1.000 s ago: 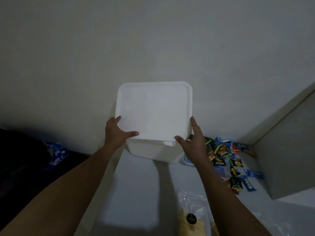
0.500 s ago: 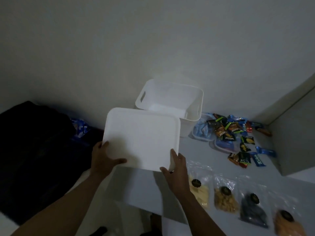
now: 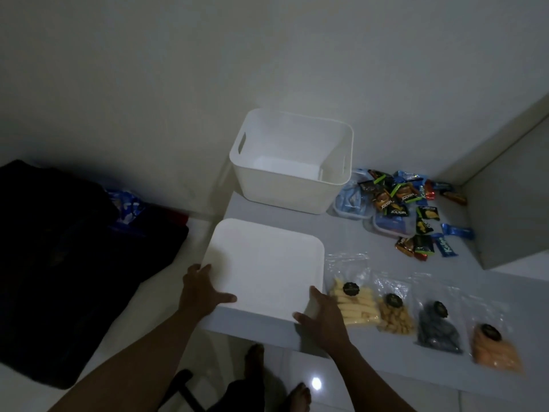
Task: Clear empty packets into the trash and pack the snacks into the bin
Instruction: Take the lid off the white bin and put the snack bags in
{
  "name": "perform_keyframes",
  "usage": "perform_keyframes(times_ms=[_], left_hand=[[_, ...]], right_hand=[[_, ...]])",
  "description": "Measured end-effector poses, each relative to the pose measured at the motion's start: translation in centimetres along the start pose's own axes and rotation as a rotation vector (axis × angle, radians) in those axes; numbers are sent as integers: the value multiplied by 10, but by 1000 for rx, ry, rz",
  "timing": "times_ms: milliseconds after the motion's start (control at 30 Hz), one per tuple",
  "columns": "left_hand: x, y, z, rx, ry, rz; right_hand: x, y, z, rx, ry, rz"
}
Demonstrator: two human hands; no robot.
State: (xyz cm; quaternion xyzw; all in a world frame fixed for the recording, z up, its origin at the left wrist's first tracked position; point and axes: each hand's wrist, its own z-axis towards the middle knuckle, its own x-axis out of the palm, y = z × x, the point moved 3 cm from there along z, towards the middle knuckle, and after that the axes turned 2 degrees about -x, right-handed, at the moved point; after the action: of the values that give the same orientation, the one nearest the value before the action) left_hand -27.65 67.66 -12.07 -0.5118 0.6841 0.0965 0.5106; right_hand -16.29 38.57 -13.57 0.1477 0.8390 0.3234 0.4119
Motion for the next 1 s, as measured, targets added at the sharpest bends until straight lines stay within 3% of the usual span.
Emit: perform_keyframes(times_ms=[267, 433, 600, 733, 900, 1000], left_hand=[[10, 4, 5, -17, 72, 8], [12, -5, 8, 27, 63, 195], [12, -21, 10, 58, 127, 349], [15, -51, 14, 79, 153, 376], [39, -122, 3, 223, 137, 216], [63, -176, -17, 338, 135, 151]], right_hand=[[5, 11, 10, 22, 24, -265], [10, 19, 8, 55, 63, -447], [8, 25, 11, 78, 83, -453], [-8, 32, 14, 48, -33, -250], [-58, 24, 15, 34, -281, -78], [-100, 1, 8, 128, -421, -19]])
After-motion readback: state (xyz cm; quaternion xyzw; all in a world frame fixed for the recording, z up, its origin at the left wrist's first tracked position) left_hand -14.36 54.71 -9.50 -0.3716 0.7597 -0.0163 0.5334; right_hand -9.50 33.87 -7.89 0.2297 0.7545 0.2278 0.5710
